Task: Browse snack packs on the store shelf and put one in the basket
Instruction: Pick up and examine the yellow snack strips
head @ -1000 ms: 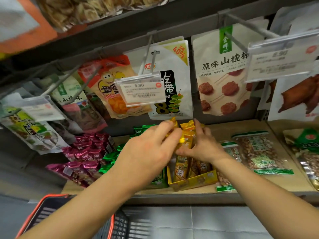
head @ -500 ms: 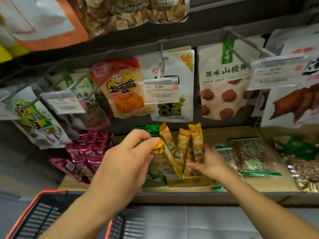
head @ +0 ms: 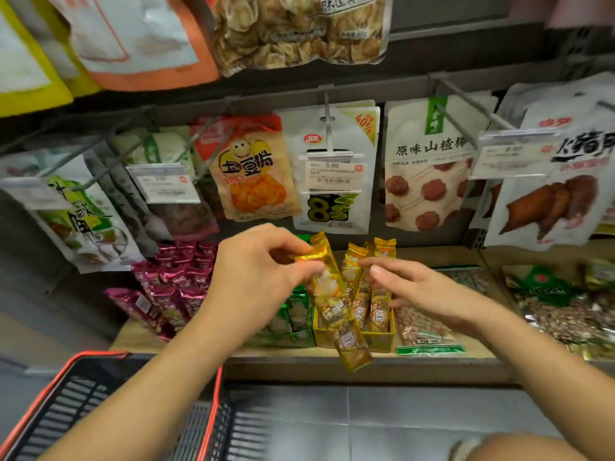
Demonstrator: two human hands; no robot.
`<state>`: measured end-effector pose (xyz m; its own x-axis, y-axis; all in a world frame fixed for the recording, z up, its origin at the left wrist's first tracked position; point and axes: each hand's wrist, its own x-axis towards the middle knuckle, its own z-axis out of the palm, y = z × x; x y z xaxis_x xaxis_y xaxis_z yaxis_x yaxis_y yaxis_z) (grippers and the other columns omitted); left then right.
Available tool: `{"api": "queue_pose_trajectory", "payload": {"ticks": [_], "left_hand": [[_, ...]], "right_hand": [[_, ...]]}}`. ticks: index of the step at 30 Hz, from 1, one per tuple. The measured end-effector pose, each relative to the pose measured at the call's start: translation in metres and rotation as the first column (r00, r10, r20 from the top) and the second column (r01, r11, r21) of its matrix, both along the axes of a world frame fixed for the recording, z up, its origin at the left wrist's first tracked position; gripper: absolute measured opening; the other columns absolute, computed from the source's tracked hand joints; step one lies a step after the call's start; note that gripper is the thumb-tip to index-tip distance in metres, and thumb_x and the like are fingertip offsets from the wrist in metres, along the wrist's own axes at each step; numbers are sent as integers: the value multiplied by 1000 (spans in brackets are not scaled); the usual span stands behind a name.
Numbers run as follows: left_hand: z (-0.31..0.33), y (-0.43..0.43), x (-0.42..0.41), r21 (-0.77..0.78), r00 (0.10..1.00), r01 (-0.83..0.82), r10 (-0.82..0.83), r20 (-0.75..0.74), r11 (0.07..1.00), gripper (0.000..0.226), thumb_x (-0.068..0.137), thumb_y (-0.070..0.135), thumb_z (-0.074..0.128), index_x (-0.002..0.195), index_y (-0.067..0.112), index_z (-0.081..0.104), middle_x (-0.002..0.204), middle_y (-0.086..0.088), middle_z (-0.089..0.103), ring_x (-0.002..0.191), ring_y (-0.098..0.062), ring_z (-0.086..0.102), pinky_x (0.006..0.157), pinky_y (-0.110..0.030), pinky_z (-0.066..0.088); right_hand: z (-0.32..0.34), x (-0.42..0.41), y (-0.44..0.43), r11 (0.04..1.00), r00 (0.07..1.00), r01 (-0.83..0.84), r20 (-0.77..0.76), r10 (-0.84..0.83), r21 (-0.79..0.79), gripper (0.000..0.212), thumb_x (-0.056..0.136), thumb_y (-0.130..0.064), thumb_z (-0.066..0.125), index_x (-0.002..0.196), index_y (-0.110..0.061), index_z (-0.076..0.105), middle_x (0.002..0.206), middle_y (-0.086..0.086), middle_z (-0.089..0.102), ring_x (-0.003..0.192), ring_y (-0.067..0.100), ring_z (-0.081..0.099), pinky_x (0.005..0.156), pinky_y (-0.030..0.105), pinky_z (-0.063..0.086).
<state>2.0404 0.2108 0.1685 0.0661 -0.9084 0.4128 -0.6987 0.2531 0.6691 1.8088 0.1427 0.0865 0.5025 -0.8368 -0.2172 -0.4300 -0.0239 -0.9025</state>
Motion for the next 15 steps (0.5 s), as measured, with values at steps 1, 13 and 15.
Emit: {"api": "queue_pose_trajectory", "payload": {"ticks": [1, 13, 15], "left_hand": [[2, 0, 1, 48, 993, -5, 10, -115, 999, 15, 60, 31, 87, 63, 33, 73, 64, 9, 68, 58, 1, 57, 57, -13, 44], [31, 20, 11, 161, 454, 407, -46, -890, 899, 13, 71, 19, 66, 60, 15, 72, 56, -1, 57, 48, -7, 51, 43, -14, 42], [32, 21, 15, 151, 514, 422, -98, -852, 894, 8, 72, 19, 67, 70, 16, 73, 64, -3, 61, 53, -9, 54, 47, -15, 45]], "right_hand": [[21, 5, 10, 991, 992, -122, 44, 120, 55, 69, 63, -89, 52, 126, -61, 49, 135, -23, 52, 121, -3, 52, 94, 24, 49], [99, 56, 86, 985, 946, -126, 314, 83, 117, 34, 82, -49, 60, 108, -26, 58, 66, -9, 59, 50, 9, 58, 46, 23, 49], [94, 58, 89, 998, 977, -36, 206, 48, -59, 31, 85, -48, 57, 103, -22, 59, 66, -14, 56, 56, 3, 53, 54, 22, 48]]}}
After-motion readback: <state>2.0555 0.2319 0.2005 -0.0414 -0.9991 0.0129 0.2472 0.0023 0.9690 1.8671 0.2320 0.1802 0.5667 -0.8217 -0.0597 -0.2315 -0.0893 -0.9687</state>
